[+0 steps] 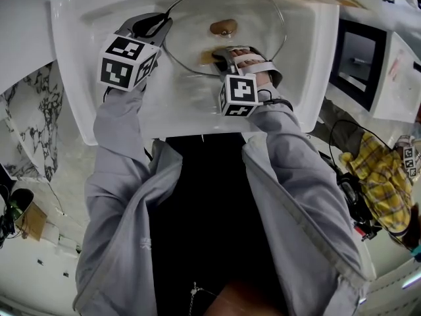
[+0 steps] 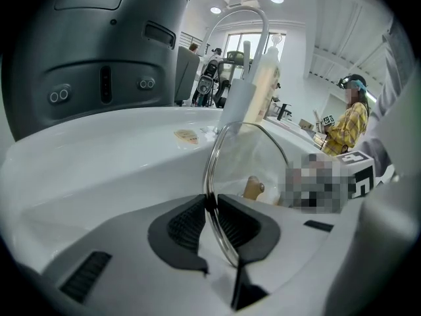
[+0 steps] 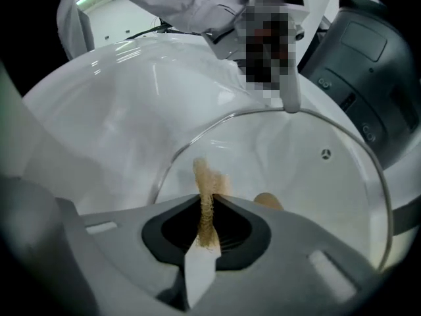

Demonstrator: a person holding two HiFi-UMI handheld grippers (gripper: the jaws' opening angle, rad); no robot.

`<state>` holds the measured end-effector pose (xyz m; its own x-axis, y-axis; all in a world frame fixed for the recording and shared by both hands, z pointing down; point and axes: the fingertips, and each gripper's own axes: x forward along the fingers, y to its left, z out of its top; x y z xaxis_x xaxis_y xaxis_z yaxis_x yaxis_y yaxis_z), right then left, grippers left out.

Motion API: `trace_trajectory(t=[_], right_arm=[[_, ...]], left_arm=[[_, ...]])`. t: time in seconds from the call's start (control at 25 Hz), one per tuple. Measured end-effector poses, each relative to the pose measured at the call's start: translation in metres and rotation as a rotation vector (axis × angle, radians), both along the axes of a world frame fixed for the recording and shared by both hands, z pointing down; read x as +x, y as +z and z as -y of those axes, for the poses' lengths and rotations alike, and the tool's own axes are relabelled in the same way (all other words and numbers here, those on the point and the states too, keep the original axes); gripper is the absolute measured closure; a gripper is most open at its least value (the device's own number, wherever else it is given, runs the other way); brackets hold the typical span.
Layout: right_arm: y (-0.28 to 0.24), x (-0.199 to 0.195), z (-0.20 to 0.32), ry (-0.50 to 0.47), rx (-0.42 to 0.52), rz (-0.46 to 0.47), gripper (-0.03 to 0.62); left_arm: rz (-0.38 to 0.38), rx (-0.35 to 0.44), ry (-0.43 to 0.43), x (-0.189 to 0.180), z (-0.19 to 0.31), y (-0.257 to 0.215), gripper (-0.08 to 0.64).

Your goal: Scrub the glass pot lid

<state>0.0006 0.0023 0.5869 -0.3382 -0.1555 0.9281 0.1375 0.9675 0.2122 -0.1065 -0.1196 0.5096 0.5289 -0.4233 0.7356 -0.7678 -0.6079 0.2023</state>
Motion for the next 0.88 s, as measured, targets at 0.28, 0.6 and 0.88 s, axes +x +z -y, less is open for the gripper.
trace_trajectory(t=[0.28, 0.6, 0.88], right_arm=[[0.012, 0.012, -0.045, -0.057, -0.268, -0.091, 0.560], [-0.024, 0.029, 0.025, 0.021, 0.058, -0.074, 0.561], [-0.134, 0.031, 0.134, 0.136, 0.608, 0.062, 0.561]], left_arm=[[0.004, -0.001, -0.002, -0.001, 0.002, 0.001, 0.505], [0.002, -0.001, -0.003, 0.001, 0.000, 0.000, 0.505], [-0.001, 0.002, -0.004, -0.002, -0.003, -0.001, 0.505]])
